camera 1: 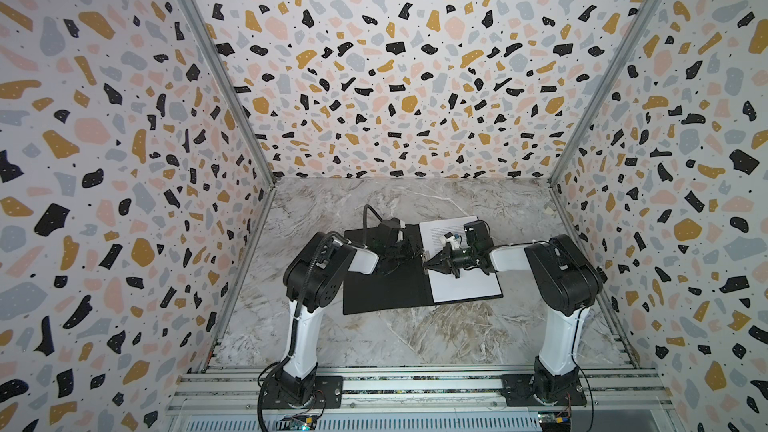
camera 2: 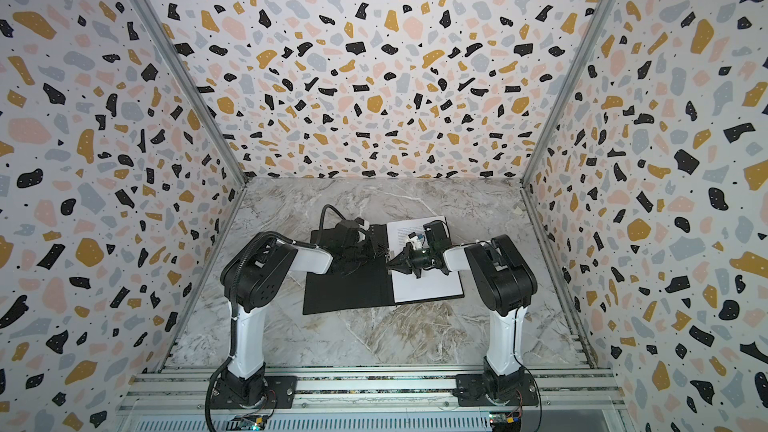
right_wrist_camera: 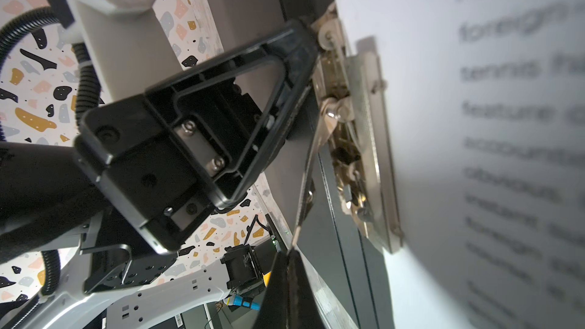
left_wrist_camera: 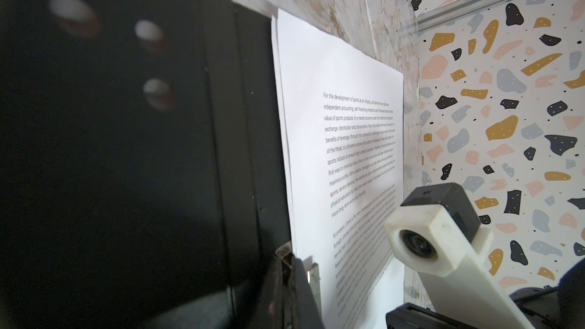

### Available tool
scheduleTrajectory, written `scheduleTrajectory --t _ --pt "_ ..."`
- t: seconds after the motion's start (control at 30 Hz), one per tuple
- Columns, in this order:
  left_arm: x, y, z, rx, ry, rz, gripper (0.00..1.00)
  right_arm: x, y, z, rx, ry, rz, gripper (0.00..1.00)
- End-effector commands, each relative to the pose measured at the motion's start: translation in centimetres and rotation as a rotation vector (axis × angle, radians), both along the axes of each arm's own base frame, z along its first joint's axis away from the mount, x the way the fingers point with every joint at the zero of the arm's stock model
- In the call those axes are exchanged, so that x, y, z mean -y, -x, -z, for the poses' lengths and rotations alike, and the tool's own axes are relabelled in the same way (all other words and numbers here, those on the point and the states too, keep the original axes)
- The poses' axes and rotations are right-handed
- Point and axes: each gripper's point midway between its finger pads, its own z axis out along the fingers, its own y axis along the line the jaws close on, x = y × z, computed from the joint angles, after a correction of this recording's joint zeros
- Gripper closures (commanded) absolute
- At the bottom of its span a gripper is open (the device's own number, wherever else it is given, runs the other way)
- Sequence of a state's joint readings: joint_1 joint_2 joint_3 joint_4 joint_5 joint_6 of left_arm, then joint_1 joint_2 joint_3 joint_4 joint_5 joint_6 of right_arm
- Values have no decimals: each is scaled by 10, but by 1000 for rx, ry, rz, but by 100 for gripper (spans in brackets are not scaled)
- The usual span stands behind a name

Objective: Put the files into the folder
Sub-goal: 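Push the clip lever down flat with the right gripper while left holds still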

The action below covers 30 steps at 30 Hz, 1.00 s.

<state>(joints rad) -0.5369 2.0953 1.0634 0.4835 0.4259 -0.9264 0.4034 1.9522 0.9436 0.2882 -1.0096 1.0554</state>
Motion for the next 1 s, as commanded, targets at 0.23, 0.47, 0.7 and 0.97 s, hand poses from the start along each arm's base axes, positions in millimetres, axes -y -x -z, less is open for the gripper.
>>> scheduleTrajectory --t 0.23,0.47,0.7,0.97 --pt "-4 11 29 -76 -43 24 94 8 23 13 42 57 -72 100" --pt "-5 10 28 -78 -30 24 94 16 26 28 85 131 -92 100" --pt "-5 10 30 -79 -23 31 94 24 28 41 123 190 -100 100" --pt "-4 9 32 -85 -15 32 94 35 29 57 172 277 -106 100"
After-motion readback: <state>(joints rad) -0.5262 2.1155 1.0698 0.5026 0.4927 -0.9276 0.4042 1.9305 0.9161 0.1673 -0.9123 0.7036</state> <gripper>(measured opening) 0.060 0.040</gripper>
